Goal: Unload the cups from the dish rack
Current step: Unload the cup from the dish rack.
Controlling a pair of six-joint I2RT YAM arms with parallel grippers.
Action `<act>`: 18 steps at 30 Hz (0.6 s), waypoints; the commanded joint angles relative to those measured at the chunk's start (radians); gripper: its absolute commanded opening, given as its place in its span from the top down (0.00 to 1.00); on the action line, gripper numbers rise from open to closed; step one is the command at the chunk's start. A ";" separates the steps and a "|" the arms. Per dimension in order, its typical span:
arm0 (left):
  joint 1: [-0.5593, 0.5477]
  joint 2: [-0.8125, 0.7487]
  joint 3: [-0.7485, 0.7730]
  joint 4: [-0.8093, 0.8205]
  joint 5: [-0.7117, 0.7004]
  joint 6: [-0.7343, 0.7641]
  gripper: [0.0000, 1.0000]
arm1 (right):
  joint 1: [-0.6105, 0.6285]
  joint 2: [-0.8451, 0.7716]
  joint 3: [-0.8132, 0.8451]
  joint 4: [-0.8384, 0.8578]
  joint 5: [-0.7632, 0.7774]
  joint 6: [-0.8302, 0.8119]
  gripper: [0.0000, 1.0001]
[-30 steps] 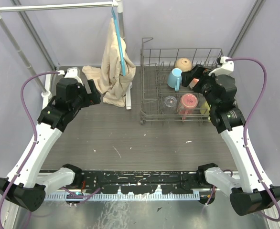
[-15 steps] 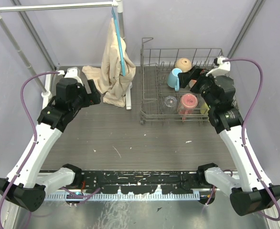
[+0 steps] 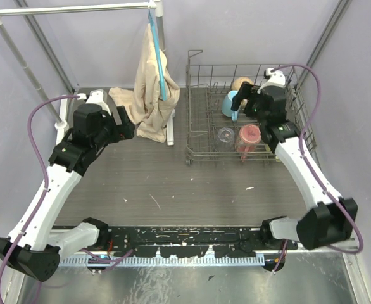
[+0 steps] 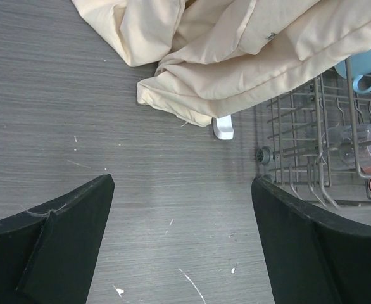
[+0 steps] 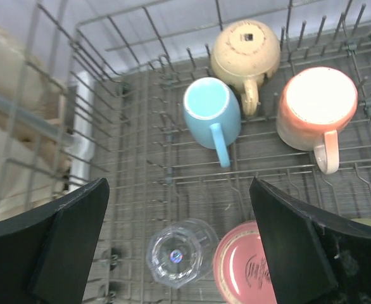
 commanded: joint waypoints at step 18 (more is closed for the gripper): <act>-0.003 -0.009 0.008 0.016 0.055 -0.011 0.02 | 0.000 0.584 0.410 -0.108 0.096 -0.068 0.14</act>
